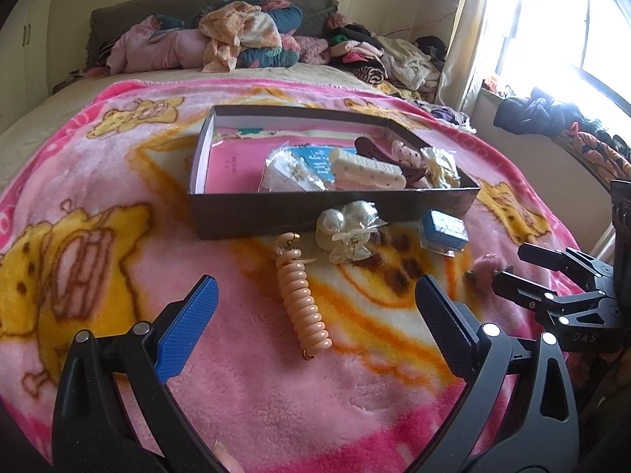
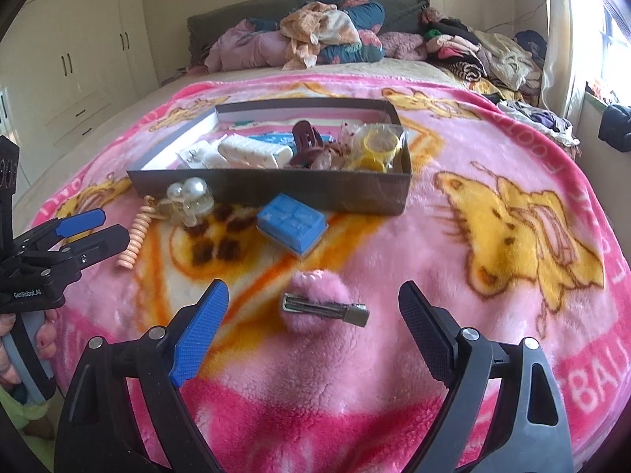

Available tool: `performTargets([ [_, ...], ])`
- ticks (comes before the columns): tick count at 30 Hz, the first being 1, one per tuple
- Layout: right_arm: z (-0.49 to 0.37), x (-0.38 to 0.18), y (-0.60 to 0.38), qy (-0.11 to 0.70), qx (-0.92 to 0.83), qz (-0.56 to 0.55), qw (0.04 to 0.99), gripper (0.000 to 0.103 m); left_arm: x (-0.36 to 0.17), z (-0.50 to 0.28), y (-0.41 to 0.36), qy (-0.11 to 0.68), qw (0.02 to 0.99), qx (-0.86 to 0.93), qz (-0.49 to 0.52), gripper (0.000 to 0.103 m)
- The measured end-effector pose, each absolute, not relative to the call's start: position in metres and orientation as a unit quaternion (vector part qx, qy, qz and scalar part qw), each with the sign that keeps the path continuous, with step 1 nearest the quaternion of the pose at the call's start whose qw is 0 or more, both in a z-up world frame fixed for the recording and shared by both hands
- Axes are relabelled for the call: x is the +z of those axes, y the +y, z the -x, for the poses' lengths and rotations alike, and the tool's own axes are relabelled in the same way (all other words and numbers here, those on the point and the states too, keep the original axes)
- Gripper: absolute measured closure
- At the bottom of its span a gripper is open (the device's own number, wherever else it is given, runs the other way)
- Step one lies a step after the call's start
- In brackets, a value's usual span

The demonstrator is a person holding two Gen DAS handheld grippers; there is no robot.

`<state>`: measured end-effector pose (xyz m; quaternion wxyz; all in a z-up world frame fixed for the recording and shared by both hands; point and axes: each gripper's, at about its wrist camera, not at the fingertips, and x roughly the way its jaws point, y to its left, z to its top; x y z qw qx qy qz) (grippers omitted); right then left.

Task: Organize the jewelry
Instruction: 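Grasp the peach spiral hair tie with the left tool while the right tool grasps the pink fluffy clip, then carry the spiral hair tie and fluffy clip into the box and release both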

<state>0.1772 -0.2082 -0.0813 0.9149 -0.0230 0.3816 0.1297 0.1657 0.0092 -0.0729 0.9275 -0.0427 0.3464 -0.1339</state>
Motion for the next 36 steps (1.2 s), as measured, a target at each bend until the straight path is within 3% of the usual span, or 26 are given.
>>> performTargets([
  [5, -0.183, -0.090, -0.211, 0.402, 0.122, 0.019, 0.907, 0.017, -0.081, -0.171, 0.008, 0.356, 0.923, -0.136, 0.047, 0.013],
  [9, -0.187, -0.095, -0.215, 0.412, 0.117, 0.006, 0.904, 0.018, -0.087, -0.174, 0.006, 0.363, 0.921, -0.138, 0.045, 0.023],
  [13, -0.193, -0.100, -0.217, 0.423, 0.122, -0.005, 0.898, 0.030, -0.093, -0.178, 0.003, 0.371, 0.918, -0.136, 0.046, 0.033],
  [16, -0.193, -0.103, -0.214, 0.428, 0.128, 0.001, 0.895, 0.042, -0.096, -0.180, 0.001, 0.374, 0.917, -0.131, 0.044, 0.045],
  [19, -0.193, -0.104, -0.212, 0.428, 0.131, 0.007, 0.894, 0.057, -0.098, -0.181, 0.001, 0.378, 0.916, -0.125, 0.039, 0.063],
  [21, -0.194, -0.103, -0.213, 0.427, 0.132, 0.005, 0.895, 0.059, -0.098, -0.181, 0.002, 0.380, 0.916, -0.124, 0.038, 0.077],
  [24, -0.192, -0.102, -0.212, 0.422, 0.136, 0.005, 0.896, 0.059, -0.096, -0.179, 0.004, 0.381, 0.915, -0.128, 0.039, 0.086],
  [36, -0.178, -0.086, -0.195, 0.396, 0.179, 0.018, 0.901, 0.059, -0.083, -0.166, 0.012, 0.371, 0.917, -0.141, 0.051, 0.092],
])
